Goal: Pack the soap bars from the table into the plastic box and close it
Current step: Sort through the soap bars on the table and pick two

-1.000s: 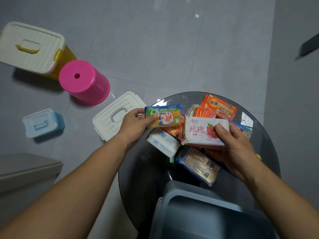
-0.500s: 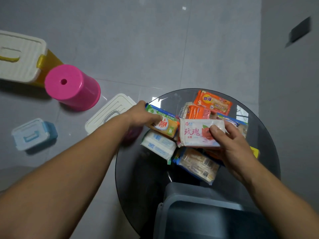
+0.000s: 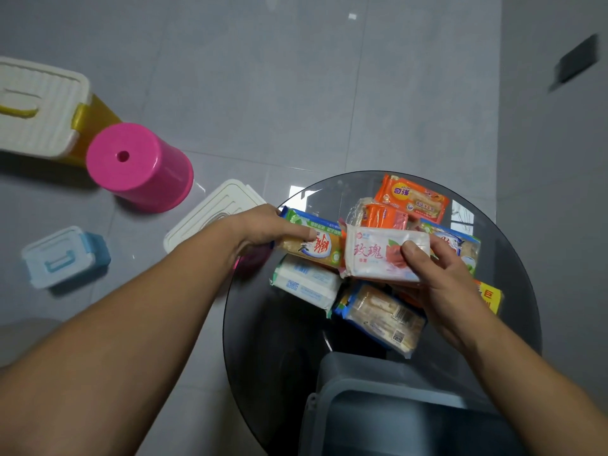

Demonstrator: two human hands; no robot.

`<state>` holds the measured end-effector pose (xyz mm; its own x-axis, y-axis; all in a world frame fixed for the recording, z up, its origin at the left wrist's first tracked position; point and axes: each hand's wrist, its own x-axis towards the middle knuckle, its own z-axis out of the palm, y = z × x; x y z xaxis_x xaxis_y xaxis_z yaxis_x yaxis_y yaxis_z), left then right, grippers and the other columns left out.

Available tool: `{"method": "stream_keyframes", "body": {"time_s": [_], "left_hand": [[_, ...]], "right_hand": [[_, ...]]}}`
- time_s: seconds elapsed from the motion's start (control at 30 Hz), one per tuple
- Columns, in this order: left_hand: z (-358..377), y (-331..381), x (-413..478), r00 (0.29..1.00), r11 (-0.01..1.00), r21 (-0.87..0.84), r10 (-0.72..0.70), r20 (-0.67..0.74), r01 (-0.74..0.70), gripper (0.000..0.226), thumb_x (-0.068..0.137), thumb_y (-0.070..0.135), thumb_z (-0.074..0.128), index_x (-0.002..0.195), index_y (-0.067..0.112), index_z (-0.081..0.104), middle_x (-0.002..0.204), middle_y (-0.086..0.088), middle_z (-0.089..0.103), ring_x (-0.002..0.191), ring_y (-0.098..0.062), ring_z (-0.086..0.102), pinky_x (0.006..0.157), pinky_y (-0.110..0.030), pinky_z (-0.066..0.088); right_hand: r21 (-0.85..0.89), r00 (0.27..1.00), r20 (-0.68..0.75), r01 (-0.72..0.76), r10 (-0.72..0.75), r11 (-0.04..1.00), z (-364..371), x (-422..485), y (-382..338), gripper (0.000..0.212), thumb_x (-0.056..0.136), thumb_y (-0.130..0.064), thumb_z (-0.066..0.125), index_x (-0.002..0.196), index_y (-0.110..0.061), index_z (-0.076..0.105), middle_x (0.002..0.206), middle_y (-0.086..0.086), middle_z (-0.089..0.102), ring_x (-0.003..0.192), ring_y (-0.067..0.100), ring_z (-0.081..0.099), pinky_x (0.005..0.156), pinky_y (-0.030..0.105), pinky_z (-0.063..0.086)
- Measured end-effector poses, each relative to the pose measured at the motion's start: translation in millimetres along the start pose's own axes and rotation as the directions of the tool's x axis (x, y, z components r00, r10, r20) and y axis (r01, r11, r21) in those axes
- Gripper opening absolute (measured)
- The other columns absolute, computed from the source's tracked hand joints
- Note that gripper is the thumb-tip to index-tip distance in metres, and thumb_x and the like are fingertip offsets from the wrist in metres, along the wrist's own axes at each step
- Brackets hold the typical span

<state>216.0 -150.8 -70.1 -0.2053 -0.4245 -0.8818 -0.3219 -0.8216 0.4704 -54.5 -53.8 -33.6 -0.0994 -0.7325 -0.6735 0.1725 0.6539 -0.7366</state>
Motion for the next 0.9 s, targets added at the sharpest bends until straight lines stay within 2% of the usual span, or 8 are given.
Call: {"method": "stream_keyframes", "body": {"time_s": [0.1,0.17,0.33,0.53,0.7,0.77,0.83,0.9], "left_hand": [[5.7,-10.2,-0.4,0.999,0.993,-0.112,0.042,-0.017,-0.044,0.042,0.075,0.008,0.086,0.11,-0.002,0.066,0.088,-0.008,0.081,0.076,-0.017,0.079,0.06,-0.023,0.061],[8.2,-19.5,0.6,0.996,0.983,-0.166,0.08,-0.025,-0.083,0.053,0.073,0.01,0.088,0.119,0.0,0.064,0.1,-0.012,0.08,0.088,-0.023,0.079,0.071,-0.029,0.063],[10.8,-37.5,-8.8,0.984,0.956,-0.236,0.153,-0.096,-0.172,0.052,0.075,0.012,0.087,0.121,0.006,0.063,0.112,-0.014,0.077,0.1,-0.028,0.076,0.093,-0.043,0.06],[5.2,-52.6,-46.6,0.948,0.89,-0.353,0.218,-0.231,-0.29,0.058,0.07,0.021,0.087,0.122,0.005,0.067,0.111,-0.013,0.078,0.106,-0.031,0.074,0.087,-0.038,0.062],[21.6,-72.5,-104.4,0.941,0.793,-0.509,0.247,-0.234,-0.334,0.048,0.075,0.021,0.082,0.12,0.009,0.07,0.118,-0.017,0.075,0.113,-0.035,0.07,0.104,-0.054,0.05],[40.5,-83.8,-132.8,0.943,0.77,-0.545,0.255,-0.213,-0.332,0.046,0.073,0.023,0.083,0.116,0.011,0.072,0.118,-0.017,0.075,0.104,-0.028,0.074,0.1,-0.05,0.055],[65.5,-96.5,-161.6,0.944,0.737,-0.59,0.256,-0.207,-0.329,0.045,0.069,0.023,0.087,0.11,0.012,0.073,0.114,-0.017,0.077,0.092,-0.023,0.077,0.085,-0.041,0.063],[93.1,-111.0,-187.5,0.951,0.7,-0.644,0.236,-0.2,-0.309,0.038,0.075,0.02,0.075,0.112,0.012,0.071,0.104,-0.014,0.079,0.085,-0.021,0.078,0.074,-0.036,0.065]], "right_hand": [[0.005,1.0,-0.001,-0.004,0.004,1.0,-0.5,1.6,0.4,0.068,0.066,-0.044,0.08,0.129,-0.024,0.062,0.118,0.005,0.076,0.104,0.028,0.074,0.09,0.048,0.056],[0.006,1.0,-0.002,0.001,-0.001,1.0,-0.3,2.2,0.4,0.064,0.071,-0.041,0.078,0.13,-0.023,0.061,0.118,0.005,0.076,0.103,0.027,0.074,0.089,0.047,0.056],[0.017,1.0,-0.01,0.001,-0.001,1.0,3.9,-4.2,-2.6,0.067,0.067,-0.043,0.08,0.128,-0.022,0.062,0.116,0.006,0.076,0.1,0.027,0.075,0.082,0.043,0.057],[0.075,1.0,0.005,0.025,-0.025,0.997,0.9,-31.6,-16.9,0.077,0.061,-0.046,0.087,0.128,-0.017,0.063,0.119,0.012,0.074,0.107,0.035,0.072,0.092,0.055,0.055],[0.165,0.999,0.048,-0.005,-0.003,0.986,-7.0,-81.5,-35.6,0.035,0.081,-0.025,0.069,0.112,-0.009,0.068,0.106,0.015,0.077,0.094,0.029,0.075,0.083,0.045,0.062],[0.178,0.998,0.068,-0.009,-0.003,0.984,-17.0,-105.5,-38.1,0.034,0.077,-0.027,0.068,0.106,-0.009,0.069,0.101,0.012,0.078,0.089,0.025,0.076,0.079,0.041,0.062],[0.186,0.997,0.073,-0.012,-0.001,0.982,-29.0,-130.5,-35.9,0.041,0.076,-0.029,0.067,0.111,-0.009,0.068,0.103,0.011,0.078,0.09,0.023,0.075,0.08,0.04,0.061],[0.209,0.997,0.071,-0.032,0.018,0.977,-43.2,-155.3,-26.9,0.046,0.076,-0.029,0.067,0.118,-0.009,0.067,0.111,0.012,0.077,0.098,0.025,0.074,0.087,0.043,0.06]]}}
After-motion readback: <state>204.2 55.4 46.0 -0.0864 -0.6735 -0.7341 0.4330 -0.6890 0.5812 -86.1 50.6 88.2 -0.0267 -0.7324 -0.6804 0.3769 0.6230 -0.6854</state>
